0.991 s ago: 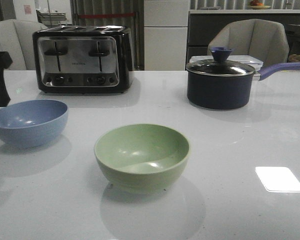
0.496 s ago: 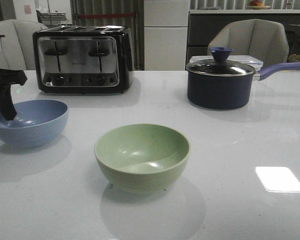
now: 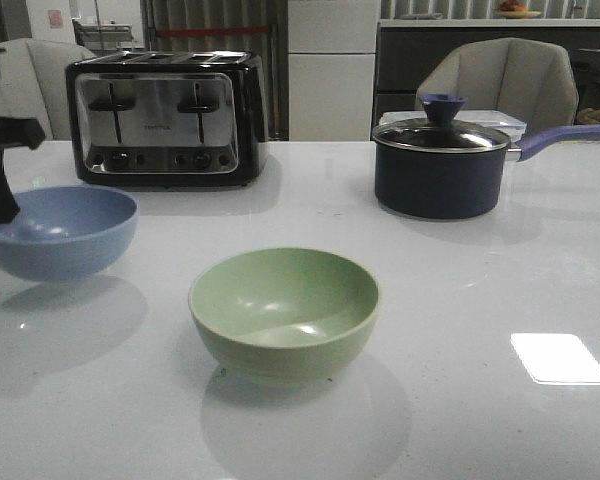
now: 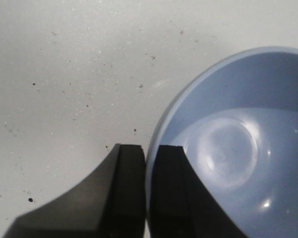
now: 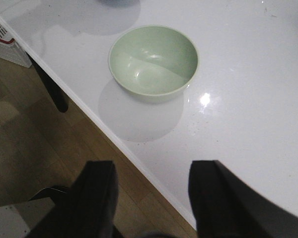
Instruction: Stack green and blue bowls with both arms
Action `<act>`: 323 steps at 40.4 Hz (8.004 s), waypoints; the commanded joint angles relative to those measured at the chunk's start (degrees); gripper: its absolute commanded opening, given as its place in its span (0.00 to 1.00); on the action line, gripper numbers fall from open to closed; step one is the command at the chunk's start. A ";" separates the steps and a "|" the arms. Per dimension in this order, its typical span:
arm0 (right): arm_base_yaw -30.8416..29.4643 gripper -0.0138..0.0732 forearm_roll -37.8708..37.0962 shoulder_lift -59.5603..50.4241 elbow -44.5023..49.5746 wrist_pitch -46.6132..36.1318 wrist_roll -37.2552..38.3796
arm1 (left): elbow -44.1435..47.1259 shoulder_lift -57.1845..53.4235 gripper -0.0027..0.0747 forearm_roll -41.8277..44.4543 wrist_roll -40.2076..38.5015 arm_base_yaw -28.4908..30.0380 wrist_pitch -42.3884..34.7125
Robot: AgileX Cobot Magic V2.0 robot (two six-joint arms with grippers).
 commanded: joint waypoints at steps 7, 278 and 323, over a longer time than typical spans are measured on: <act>-0.46 0.67 0.34 0.04 -1.60 -3.83 -0.05 | -2.02 -12.84 0.16 -4.09 3.50 -6.37 2.11; -0.46 0.23 -1.59 0.04 -1.60 -3.81 -0.05 | 78.69 -106.77 0.15 12.30 -11.30 -3.16 -50.20; -30.44 0.23 -2.22 -36.07 37.45 -39.85 -0.61 | 78.69 -106.77 0.15 12.30 -11.30 -3.16 -50.20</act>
